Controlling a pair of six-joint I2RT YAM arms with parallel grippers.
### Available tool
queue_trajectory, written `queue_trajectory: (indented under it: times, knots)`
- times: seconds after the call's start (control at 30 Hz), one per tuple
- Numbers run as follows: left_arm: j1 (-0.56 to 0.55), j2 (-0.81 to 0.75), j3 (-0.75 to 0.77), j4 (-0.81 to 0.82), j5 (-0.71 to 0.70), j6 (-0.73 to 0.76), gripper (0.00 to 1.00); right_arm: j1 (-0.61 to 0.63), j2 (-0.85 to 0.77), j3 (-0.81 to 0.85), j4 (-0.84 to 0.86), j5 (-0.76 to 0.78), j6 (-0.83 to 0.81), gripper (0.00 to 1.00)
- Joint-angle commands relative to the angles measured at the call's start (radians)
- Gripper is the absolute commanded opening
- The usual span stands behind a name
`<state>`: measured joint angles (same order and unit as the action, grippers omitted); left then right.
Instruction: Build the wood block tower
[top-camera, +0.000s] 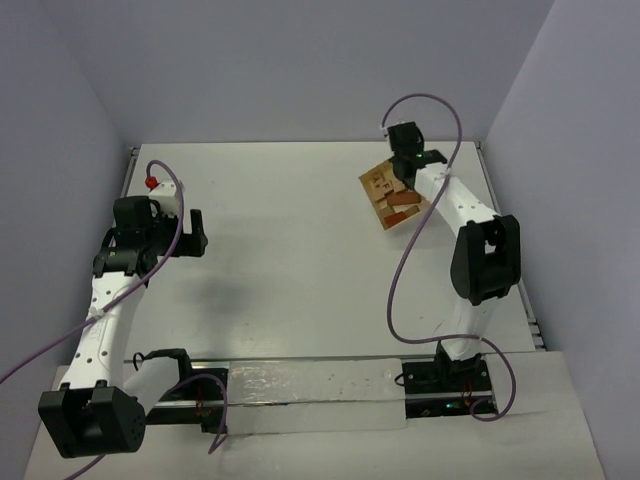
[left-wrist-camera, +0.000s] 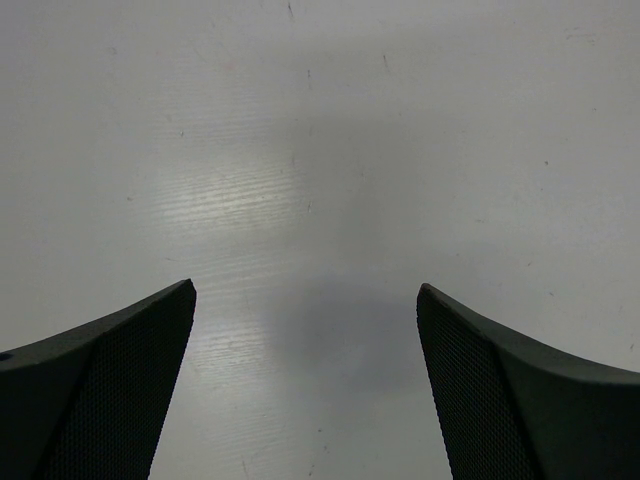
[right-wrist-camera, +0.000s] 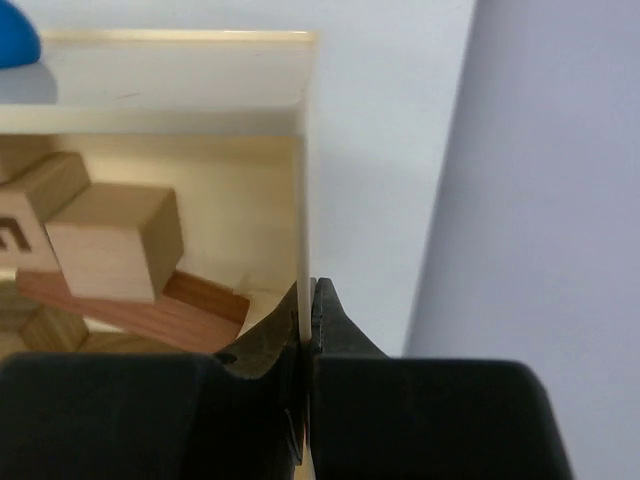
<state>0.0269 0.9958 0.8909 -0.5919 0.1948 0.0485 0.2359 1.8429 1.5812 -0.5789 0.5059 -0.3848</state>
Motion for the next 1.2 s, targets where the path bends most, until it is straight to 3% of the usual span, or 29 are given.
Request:
queue_trajectory:
  times: [0.0,0.17,0.37,0.63,0.67,0.77,1.17]
  knots:
    - [0.004,-0.011,0.033,0.012,-0.007,-0.021,0.98,0.118,-0.079,-0.119,0.329,0.302,-0.090,0.00]
    - [0.005,0.000,0.040,0.012,-0.003,-0.037,0.98,0.225,-0.084,-0.214,0.612,0.477,-0.226,0.00]
    - [0.005,0.009,0.041,0.011,-0.015,-0.037,0.98,0.349,-0.087,-0.397,1.221,0.612,-0.616,0.00]
    - [0.005,0.009,0.042,0.017,-0.025,-0.039,0.98,0.496,0.043,-0.529,1.902,0.617,-1.117,0.00]
    - [0.005,0.010,0.042,0.017,-0.026,-0.039,0.98,0.497,0.047,-0.535,1.912,0.610,-1.124,0.00]
    - [0.005,0.007,0.041,0.015,-0.028,-0.039,0.98,0.554,0.152,-0.545,2.226,0.575,-1.349,0.00]
    - [0.005,-0.002,0.040,0.017,-0.041,-0.039,0.99,0.695,0.290,-0.561,2.344,0.540,-1.455,0.00]
